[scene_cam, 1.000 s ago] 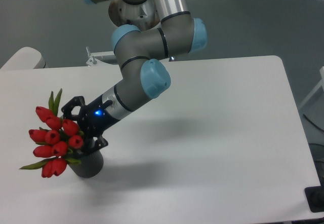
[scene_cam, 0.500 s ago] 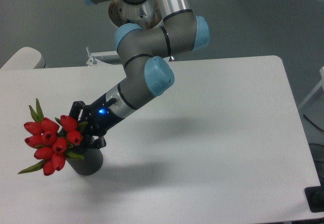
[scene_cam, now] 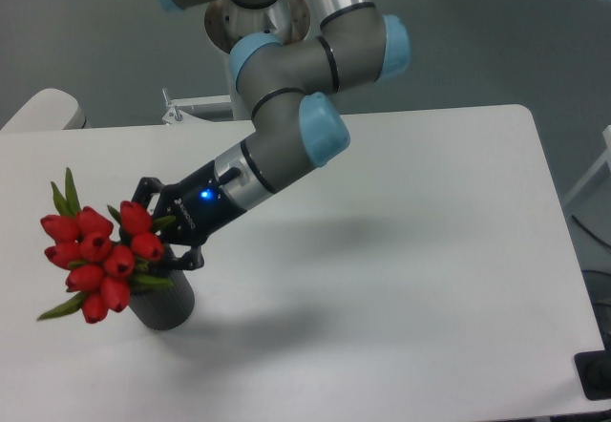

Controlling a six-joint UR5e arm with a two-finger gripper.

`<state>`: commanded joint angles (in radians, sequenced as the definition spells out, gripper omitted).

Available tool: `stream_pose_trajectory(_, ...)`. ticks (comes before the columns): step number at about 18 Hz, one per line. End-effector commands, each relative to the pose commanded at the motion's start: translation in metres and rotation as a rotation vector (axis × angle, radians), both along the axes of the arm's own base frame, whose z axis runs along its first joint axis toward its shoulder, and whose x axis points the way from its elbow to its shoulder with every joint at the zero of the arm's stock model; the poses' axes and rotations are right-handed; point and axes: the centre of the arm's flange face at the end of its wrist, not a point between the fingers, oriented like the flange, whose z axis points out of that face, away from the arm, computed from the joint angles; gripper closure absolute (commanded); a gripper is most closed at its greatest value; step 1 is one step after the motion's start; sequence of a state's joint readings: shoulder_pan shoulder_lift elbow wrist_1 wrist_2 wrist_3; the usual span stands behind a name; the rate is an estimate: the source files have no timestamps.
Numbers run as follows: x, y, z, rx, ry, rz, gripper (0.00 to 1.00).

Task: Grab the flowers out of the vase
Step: 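Lift the gripped tulip bunch up out of the black vase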

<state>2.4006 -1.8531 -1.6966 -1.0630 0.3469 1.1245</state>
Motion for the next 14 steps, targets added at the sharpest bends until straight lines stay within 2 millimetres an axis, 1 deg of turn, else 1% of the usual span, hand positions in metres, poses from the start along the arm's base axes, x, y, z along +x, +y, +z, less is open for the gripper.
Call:
stream_pose_trajectory(1, -0.01, -0.004, 0.007, 0.017, -0.018, 0.02, 0.78)
stream_pose_trajectory(3, -0.016, -0.007, 0.013, 0.028, -0.047, 0.035, 0.78)
stream_pose_trajectory(5, -0.024, -0.011, 0.025, 0.031, -0.056, 0.057, 0.78)
stream_pose_trajectory(7, -0.028, -0.011, 0.034, 0.031, -0.06, 0.068, 0.78)
stream_pose_trajectory(12, -0.058, -0.02, 0.069, 0.058, -0.111, 0.128, 0.78)
stream_pose_trajectory(14, -0.069, -0.025, 0.076, 0.065, -0.111, 0.147, 0.77)
